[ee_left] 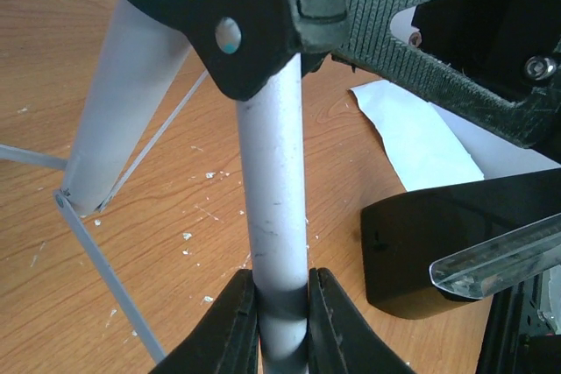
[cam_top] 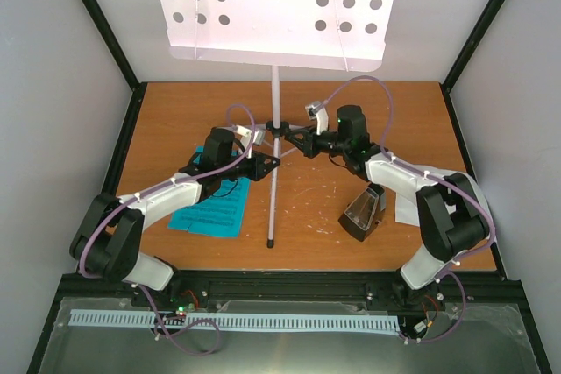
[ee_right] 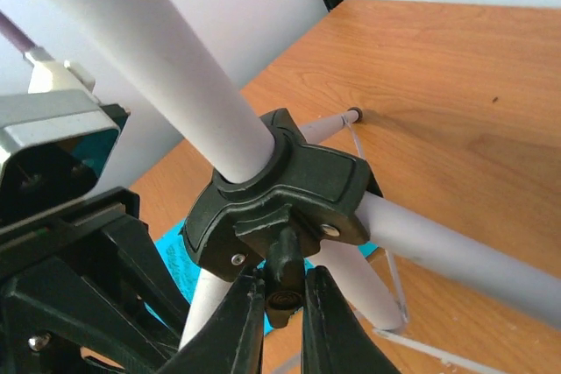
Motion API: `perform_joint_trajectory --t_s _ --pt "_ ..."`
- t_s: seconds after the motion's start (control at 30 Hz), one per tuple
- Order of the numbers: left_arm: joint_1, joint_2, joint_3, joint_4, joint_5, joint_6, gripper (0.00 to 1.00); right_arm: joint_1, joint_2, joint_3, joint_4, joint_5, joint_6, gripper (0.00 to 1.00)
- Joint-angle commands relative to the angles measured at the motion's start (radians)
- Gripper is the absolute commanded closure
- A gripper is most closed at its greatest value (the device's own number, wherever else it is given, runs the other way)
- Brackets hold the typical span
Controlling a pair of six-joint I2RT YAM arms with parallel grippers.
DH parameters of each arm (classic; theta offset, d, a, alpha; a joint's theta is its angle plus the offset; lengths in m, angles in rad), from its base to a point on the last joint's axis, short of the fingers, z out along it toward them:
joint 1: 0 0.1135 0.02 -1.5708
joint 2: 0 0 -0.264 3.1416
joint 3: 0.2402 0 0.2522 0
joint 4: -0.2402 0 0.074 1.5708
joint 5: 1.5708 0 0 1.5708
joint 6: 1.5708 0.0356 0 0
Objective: Pack up the instrument practice props
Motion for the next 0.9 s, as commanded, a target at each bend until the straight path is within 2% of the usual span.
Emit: perform_joint_trajectory --t_s 0.0,0.1,0.23,0.47,0.57,0.6,0.77,0.87 --pt "-0.005 -0.034 -0.005 -0.005 -0.028 0.048 0.97 0.019 0.006 0.036 -0.033 -0.039 -0.163 0.97" --pt "-0.006 -0.044 0.004 -0.039 -0.012 0.057 0.99 0.056 -0.017 0.06 -0.134 0.042 -0.368 0.97" --pt "-0.004 -0.054 0.018 -0.084 0.012 0.058 1.0 0.143 -0.051 0.064 -0.228 0.289 -0.696 0.97" --pt "-0.004 -0.068 0.02 -0.068 0.037 0.044 1.0 0.227 -0.105 -0.029 -0.103 0.641 -1.066 0.97" --pt "-0.004 -0.042 0.036 -0.068 0.04 0.043 1.0 0.25 -0.116 -0.05 -0.022 0.727 -1.126 0.95" --pt "-0.004 -0.037 0.038 -0.064 0.042 0.043 1.0 0.251 -0.127 -0.053 -0.003 0.723 -1.097 0.88" --pt "-0.004 -0.022 0.047 -0.066 0.042 0.049 1.0 0.25 -0.242 -0.111 0.057 0.627 -0.839 0.43" --pt "-0.004 -0.02 0.049 -0.067 0.031 0.056 1.0 0.247 -0.314 -0.143 0.046 0.574 -0.619 0.26"
